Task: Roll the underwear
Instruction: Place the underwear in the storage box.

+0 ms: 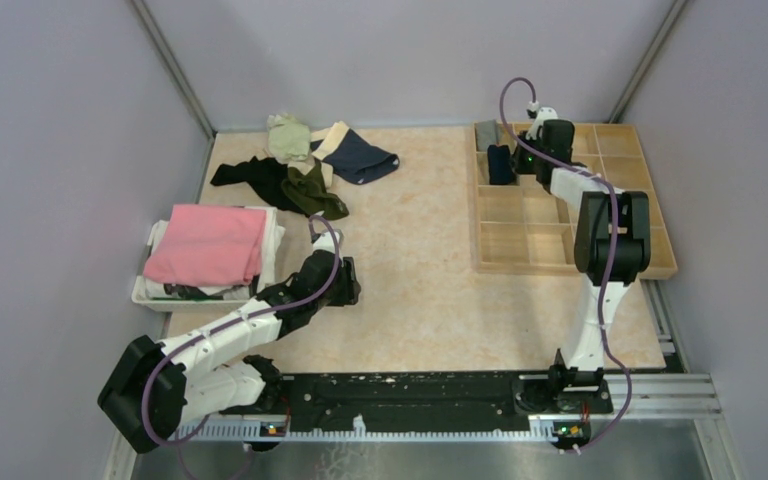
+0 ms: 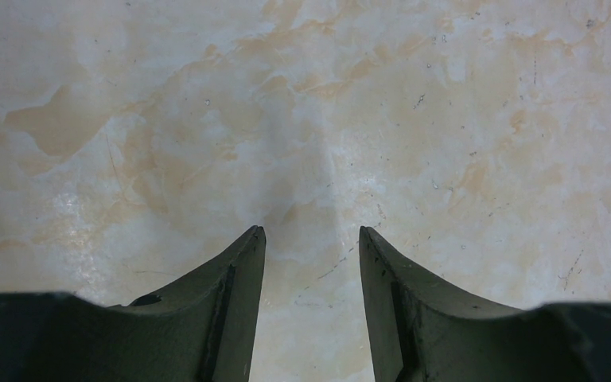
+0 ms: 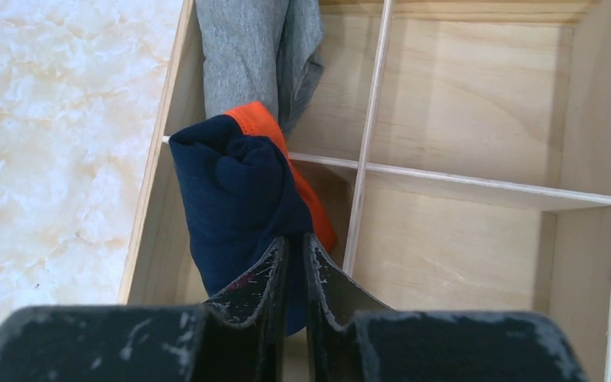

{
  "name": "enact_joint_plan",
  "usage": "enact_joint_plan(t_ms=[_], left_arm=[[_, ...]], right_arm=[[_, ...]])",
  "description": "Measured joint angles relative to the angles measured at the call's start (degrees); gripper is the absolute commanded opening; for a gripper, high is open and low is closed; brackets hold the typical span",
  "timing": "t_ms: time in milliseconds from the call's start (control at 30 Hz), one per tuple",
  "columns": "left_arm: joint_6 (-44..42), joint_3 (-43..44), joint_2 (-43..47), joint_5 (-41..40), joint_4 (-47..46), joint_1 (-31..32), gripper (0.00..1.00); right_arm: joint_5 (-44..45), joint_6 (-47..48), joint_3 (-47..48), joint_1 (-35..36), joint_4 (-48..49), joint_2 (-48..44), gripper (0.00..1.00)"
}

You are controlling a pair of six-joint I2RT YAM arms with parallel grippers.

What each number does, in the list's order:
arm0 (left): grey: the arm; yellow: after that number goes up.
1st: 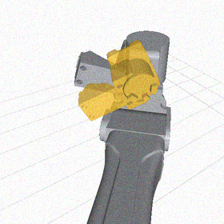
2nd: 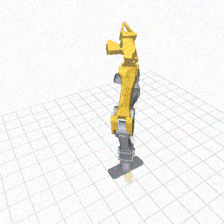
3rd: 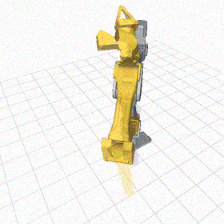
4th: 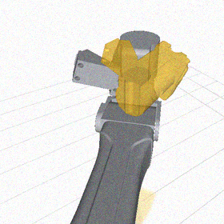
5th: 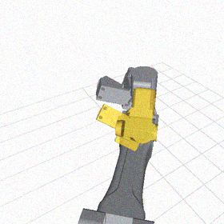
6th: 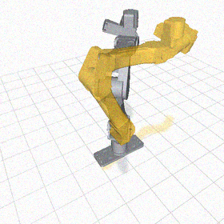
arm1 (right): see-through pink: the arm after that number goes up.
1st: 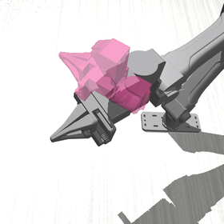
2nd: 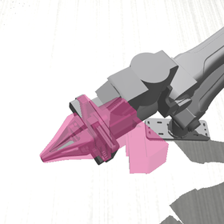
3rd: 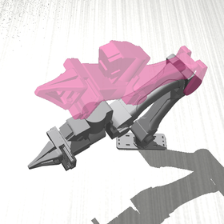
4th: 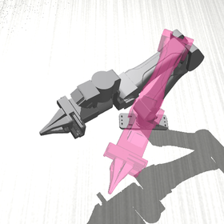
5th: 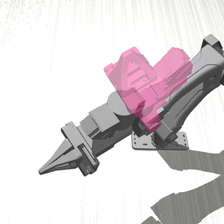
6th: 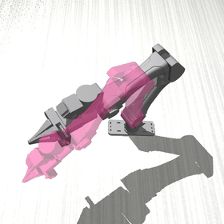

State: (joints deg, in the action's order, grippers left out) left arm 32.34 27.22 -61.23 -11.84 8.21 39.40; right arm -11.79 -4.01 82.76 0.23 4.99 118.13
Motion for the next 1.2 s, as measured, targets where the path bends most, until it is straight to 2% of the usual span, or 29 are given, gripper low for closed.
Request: enact_joint_plan(t_ms=[467,967,1067,1200], left_arm=[[0.02,0.11,0.00,0.04,0.02,0.00,0.54],[0.02,0.11,0.00,0.48,0.02,0.00,0.53],[0.02,0.11,0.02,0.48,0.02,0.00,0.54],[0.04,0.17,1.01,0.46,0.22,0.00,0.54]], right_arm=[[0.44,0.83,1.84,0.00,-2.27,0.44,0.13],[4.26,0.74,-8.83,-1.49,1.53,-8.44,0.13],[4.42,0.15,-10.16,-1.49,2.64,-11.17,0.17],[2.78,-2.05,-12.94,-1.51,3.13,-16.24,0.28]])
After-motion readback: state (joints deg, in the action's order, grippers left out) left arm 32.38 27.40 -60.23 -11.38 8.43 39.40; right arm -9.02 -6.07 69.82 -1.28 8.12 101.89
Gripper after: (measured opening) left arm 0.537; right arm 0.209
